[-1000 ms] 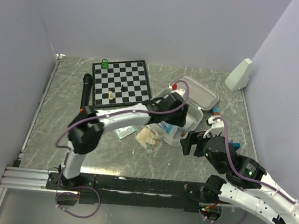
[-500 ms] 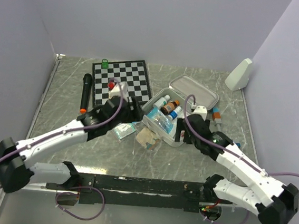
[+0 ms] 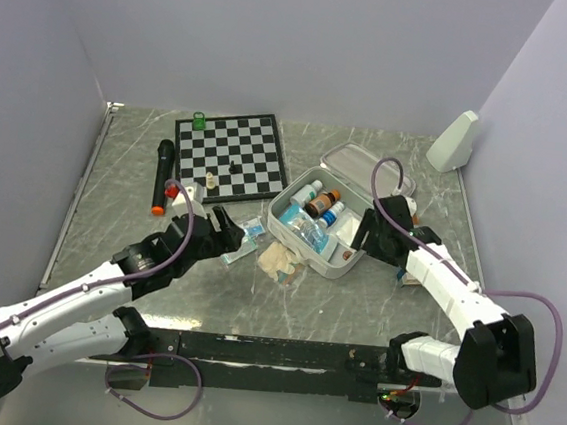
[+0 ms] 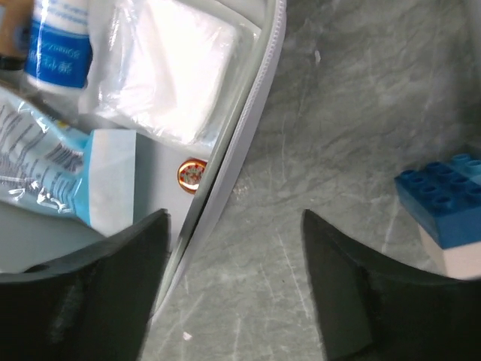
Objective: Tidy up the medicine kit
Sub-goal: Adjust the medicine box at the center of the board.
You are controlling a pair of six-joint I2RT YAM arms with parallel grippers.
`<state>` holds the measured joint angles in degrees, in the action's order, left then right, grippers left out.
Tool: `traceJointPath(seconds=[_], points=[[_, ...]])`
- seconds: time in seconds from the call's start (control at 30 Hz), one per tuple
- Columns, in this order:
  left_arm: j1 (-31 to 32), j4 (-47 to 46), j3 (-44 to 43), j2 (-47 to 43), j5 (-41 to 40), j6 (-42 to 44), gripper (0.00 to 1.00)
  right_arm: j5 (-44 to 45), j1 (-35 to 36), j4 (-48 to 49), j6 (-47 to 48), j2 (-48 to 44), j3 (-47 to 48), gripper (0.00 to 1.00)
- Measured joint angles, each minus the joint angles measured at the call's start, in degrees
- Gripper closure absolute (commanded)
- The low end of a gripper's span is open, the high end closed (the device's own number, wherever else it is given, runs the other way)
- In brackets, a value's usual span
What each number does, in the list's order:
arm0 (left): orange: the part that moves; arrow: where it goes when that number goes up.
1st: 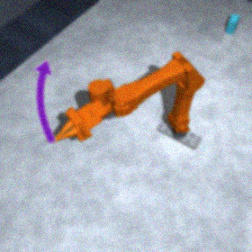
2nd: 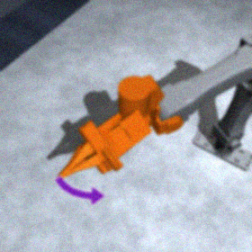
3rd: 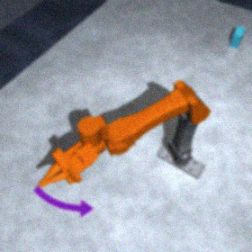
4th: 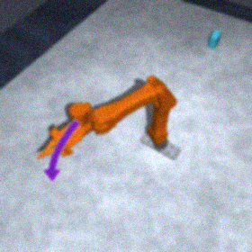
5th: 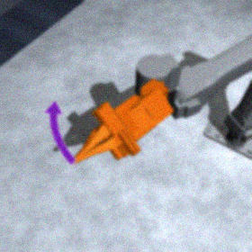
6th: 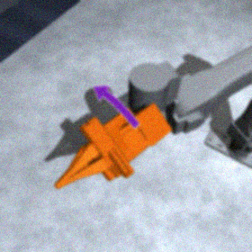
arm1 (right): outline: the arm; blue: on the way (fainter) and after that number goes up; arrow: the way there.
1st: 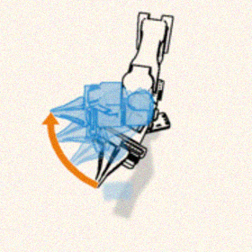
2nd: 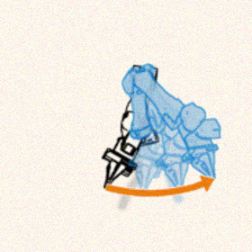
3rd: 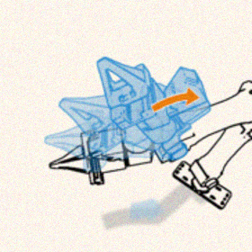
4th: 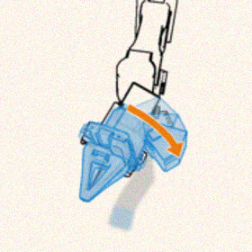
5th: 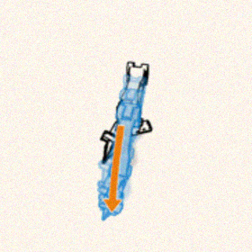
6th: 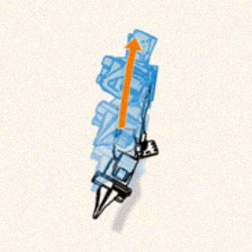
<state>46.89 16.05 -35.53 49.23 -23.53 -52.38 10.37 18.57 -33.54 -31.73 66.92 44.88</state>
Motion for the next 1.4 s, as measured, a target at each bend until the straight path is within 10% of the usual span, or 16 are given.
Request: traceJointPath(seconds=[0.23,0.77,1.4], points=[[-0.04,0.57,2.78,-1.7,-0.61,-1.44,0.21,-5.09,-1.38,4.11,-1.46,2.4,-1.75,0.55],[-0.07,-0.37,4.39,2.47,-0.39,-3.37,0.21,-16.24,3.43,9.64,-16.59,-11.26,-14.32,0.56],[-0.07,0.02,4.31,8.83,-1.36,-6.91,0.22,-16.0,19.63,13.84,-26.77,-5.25,-12.22,0.44]])
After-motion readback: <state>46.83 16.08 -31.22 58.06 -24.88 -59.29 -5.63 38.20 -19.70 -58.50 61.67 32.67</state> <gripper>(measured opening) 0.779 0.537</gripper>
